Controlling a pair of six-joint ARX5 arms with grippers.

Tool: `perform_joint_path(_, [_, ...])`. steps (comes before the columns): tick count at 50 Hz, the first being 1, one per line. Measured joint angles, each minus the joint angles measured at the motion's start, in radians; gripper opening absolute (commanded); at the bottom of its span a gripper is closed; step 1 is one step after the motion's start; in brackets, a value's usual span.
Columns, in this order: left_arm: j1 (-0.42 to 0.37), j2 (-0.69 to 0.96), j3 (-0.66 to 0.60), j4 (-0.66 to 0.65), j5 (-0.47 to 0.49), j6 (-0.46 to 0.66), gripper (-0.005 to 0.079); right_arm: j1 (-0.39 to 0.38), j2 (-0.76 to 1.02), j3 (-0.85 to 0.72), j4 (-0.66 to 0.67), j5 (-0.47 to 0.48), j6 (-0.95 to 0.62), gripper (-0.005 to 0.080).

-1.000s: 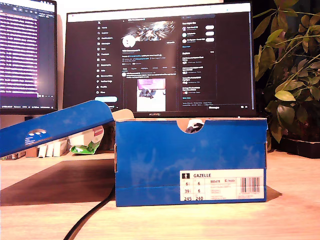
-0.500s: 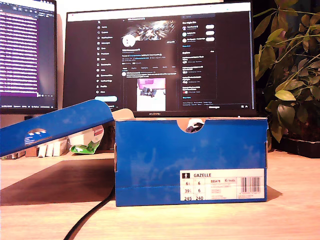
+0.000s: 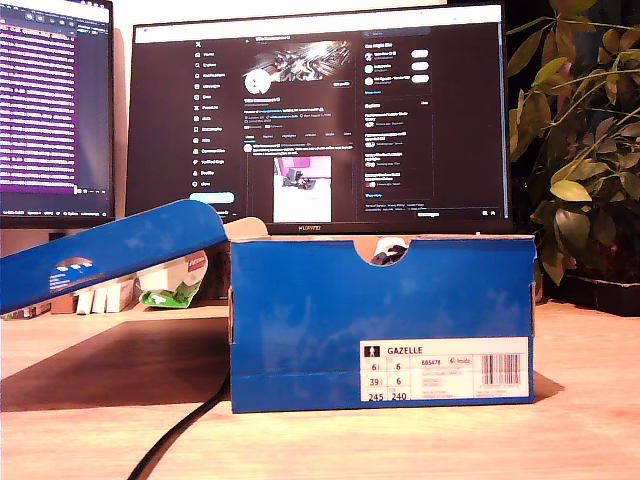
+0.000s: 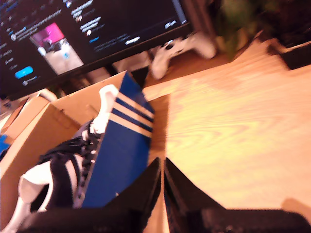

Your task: Close the blue shoebox by pushing the lid with your left arm and holding the box in place with your right arm

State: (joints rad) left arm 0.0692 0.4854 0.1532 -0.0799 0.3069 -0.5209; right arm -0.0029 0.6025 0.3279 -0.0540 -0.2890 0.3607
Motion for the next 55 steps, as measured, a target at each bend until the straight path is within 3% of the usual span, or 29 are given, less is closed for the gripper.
perform_joint_path(14, [0.071, 0.293, 0.085, 0.056, 0.117, 0.021, -0.0019, 0.015, 0.317, 0.132, 0.02, -0.08, -0.021, -0.0011])
perform_joint_path(30, [0.097, 0.608, 0.188, 0.052, 0.277, 0.064, -0.0019, 0.129, 0.615, 0.235, 0.083, -0.125, -0.021, -0.0011])
perform_joint_path(45, [0.099, 0.794, 0.252, 0.056, 0.381, 0.095, -0.0019, 0.23, 0.732, 0.245, 0.116, -0.125, -0.021, -0.0011])
perform_joint_path(55, [0.104, 0.807, 0.26, 0.099, 0.423, 0.108, -0.0019, 0.247, 0.732, 0.245, 0.153, -0.125, -0.02, -0.0011])
